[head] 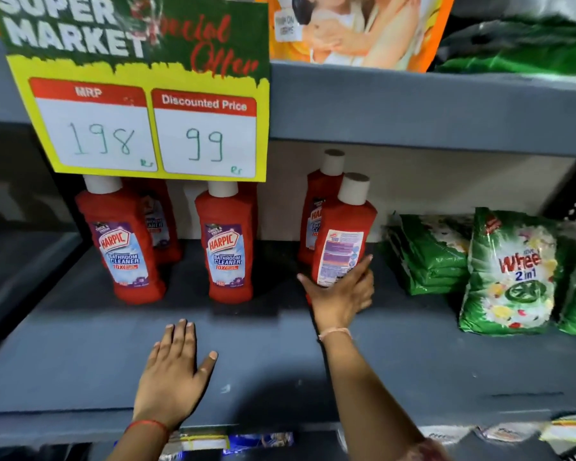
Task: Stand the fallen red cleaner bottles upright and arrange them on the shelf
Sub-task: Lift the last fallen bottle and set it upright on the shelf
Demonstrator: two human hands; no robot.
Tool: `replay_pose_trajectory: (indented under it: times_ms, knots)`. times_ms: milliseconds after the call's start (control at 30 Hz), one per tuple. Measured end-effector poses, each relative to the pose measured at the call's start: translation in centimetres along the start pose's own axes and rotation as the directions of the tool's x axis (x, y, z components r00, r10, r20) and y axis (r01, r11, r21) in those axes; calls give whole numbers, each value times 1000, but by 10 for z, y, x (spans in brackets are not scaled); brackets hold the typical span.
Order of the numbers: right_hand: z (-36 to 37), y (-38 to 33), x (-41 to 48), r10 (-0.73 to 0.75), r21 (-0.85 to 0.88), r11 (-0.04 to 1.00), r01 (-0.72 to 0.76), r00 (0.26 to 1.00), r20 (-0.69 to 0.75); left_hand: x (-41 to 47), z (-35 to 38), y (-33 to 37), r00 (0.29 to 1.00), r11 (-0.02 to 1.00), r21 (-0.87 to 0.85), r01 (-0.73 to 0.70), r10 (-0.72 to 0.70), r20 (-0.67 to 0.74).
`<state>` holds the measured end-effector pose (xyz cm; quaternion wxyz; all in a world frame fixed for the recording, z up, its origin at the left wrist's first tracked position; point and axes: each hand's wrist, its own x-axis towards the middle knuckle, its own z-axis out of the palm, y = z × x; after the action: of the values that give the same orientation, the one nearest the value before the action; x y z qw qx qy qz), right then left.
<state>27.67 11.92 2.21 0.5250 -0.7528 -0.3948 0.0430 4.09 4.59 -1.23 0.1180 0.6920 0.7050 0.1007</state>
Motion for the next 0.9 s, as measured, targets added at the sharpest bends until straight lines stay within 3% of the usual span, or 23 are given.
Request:
replay_pose_trajectory:
  times_ms: [100, 267, 400, 500, 733, 900]
  knots:
    - [-13, 4, -10, 8, 12, 1000, -7, 999, -36, -10, 0, 5, 1000, 1000, -3, -24, 24, 7]
    - [-17, 17, -6, 19, 275, 959, -74, 980, 199, -6, 4, 5, 1000, 1000, 0, -2, 2, 24]
    - [-13, 26, -5, 30, 139, 988, -61, 976, 215, -4, 3, 4, 1000, 1000, 4, -10, 10, 28]
    - [-8, 47, 0, 47, 202, 972, -118, 945, 325, 0, 9, 7, 999, 1000, 10, 24, -24, 39]
    - [-20, 55, 27, 47, 348, 884, -312, 800, 598, -1, 5, 2, 999, 1000, 10, 24, -24, 31]
    - [-35, 53, 56, 58, 249, 904, -348, 677, 733, -4, 3, 4, 1000, 1000, -4, 10, -10, 27]
